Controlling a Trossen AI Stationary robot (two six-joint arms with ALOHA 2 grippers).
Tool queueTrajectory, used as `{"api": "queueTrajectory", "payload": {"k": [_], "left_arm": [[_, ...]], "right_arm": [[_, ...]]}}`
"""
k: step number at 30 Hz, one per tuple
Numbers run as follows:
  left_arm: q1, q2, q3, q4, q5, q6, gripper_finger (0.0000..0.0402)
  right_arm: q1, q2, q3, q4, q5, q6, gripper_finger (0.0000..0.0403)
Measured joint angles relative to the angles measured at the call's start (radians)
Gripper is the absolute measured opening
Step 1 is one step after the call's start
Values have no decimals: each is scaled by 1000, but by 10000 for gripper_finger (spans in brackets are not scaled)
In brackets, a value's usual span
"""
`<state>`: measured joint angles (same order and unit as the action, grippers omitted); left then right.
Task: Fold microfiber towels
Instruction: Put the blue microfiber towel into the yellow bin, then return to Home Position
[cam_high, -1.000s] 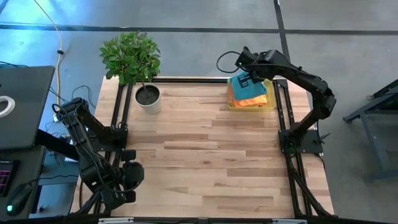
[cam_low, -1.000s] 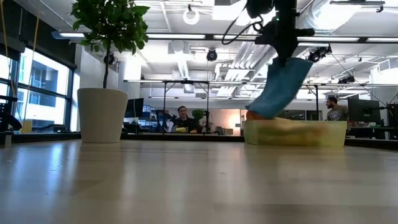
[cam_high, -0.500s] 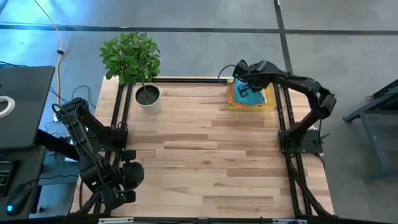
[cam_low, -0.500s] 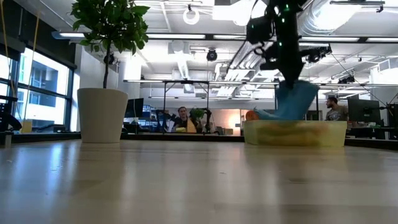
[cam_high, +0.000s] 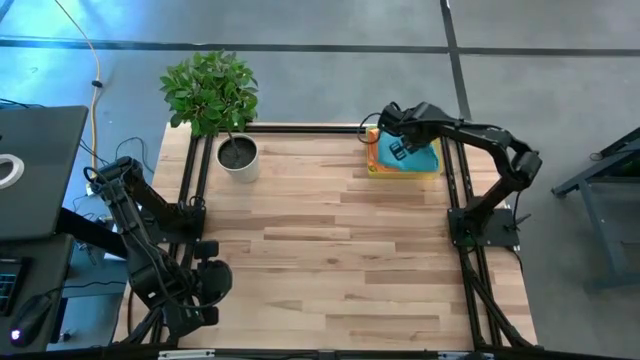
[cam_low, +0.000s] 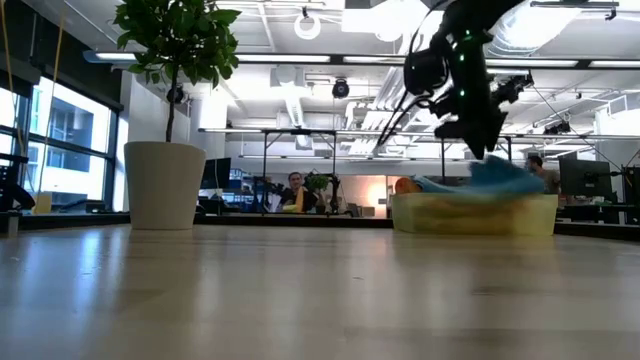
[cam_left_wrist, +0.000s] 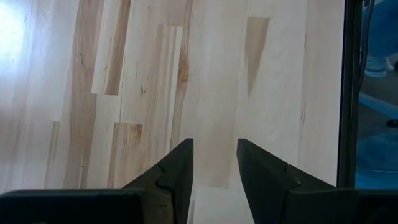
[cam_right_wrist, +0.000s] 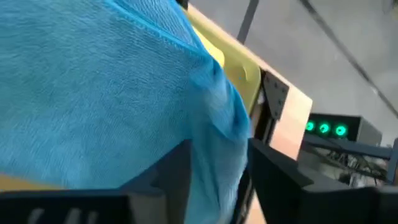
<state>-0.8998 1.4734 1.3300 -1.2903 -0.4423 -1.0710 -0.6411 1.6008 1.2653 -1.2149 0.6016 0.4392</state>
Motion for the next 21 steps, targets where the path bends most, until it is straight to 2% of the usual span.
{"api": "queueTrajectory", "payload": {"k": [4, 9, 15, 21], "left_arm": [[24, 0, 0, 0, 0, 0, 115], [70, 0, 0, 0, -1, 44, 115], [118, -8, 0, -29, 9, 87, 115], [127, -40, 0, -129, 10, 79, 115]], "right_arm": [[5, -3, 78, -171, -49, -13, 171], [70, -42, 104, -301, -36, -22, 172], [194, -234, -7, -213, -38, -53, 172], [319, -548, -282, 41, -133, 44, 172]]}}
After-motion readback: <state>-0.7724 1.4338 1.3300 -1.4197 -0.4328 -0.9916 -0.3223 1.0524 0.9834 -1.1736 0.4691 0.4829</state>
